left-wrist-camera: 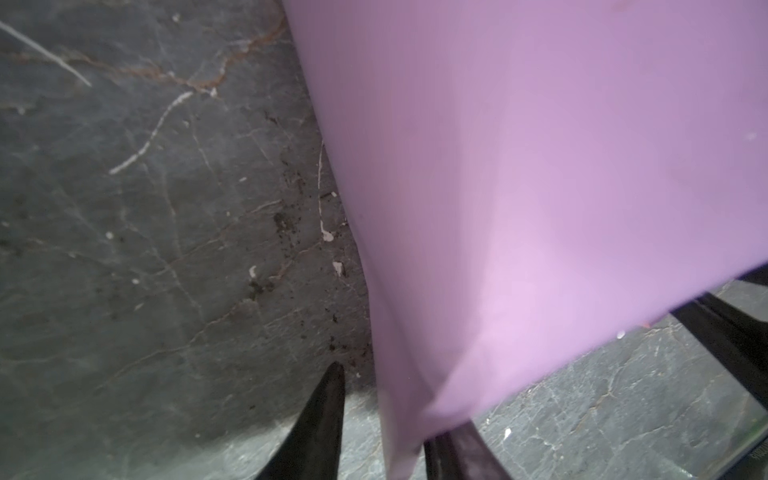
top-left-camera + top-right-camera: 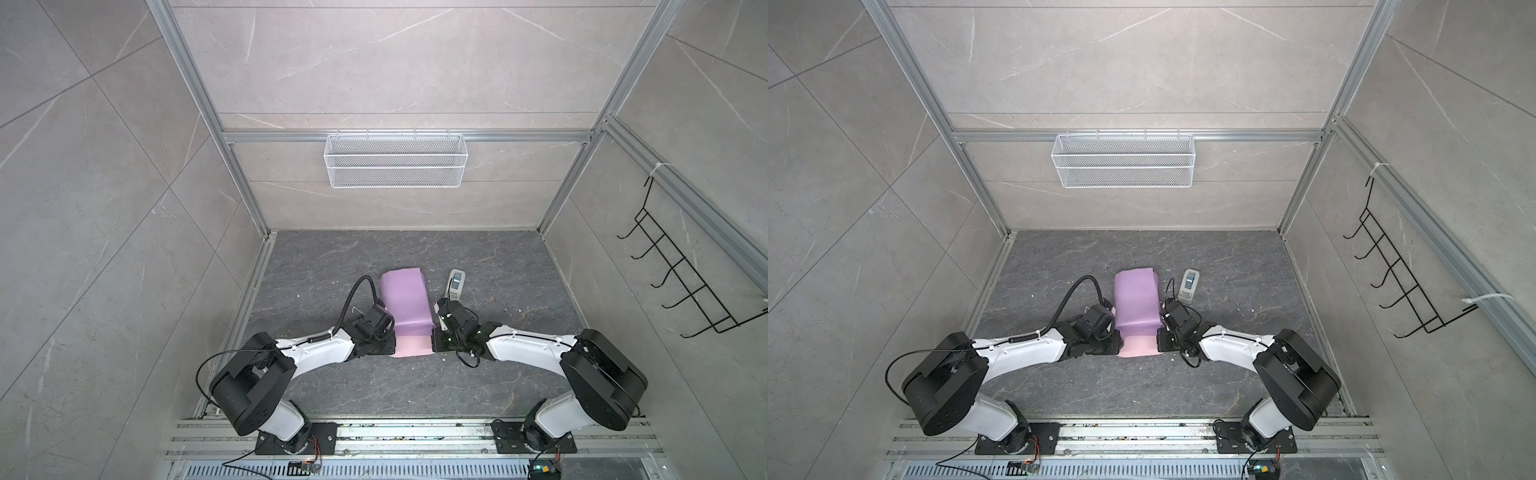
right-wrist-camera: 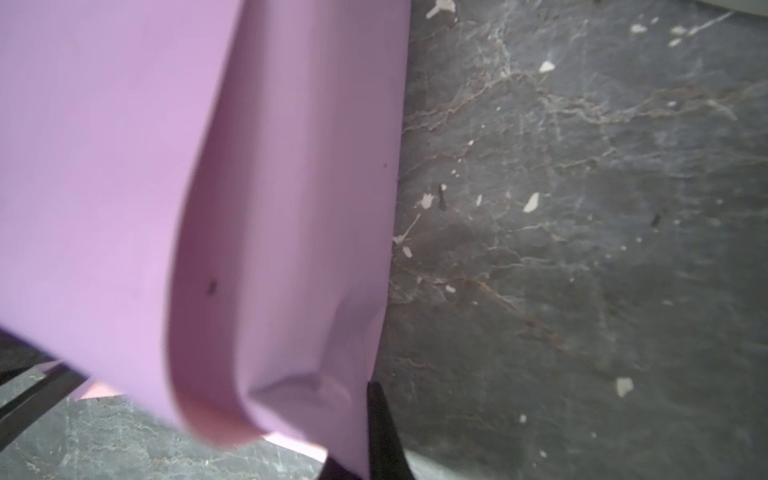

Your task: Wrap the gift box in paper

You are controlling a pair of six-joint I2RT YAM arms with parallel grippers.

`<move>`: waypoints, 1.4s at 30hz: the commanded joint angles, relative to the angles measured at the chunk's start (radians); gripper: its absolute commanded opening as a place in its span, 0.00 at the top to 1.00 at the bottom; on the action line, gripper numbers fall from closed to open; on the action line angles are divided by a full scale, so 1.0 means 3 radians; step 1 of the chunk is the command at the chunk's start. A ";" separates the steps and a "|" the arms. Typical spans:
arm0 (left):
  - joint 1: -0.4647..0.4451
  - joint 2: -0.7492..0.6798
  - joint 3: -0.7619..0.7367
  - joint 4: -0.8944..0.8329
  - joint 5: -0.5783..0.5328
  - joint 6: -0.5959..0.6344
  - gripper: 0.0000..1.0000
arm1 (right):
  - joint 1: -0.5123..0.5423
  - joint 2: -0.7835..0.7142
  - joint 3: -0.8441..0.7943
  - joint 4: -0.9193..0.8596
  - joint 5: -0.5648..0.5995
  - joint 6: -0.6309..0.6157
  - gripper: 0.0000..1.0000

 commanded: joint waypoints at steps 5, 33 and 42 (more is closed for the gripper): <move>-0.0009 0.0160 0.0129 0.0001 -0.0007 0.0000 0.88 | 0.0021 -0.0008 0.0049 -0.0096 0.0072 0.0013 0.87; -0.0008 0.0146 0.0150 -0.0015 -0.0018 0.0011 1.00 | 0.0051 -0.0016 -0.0042 -0.0099 -0.0032 0.0032 0.92; -0.0012 0.0151 0.0166 -0.0039 -0.0028 0.0016 1.00 | 0.0052 0.0005 0.0004 -0.0120 -0.0018 0.0049 1.00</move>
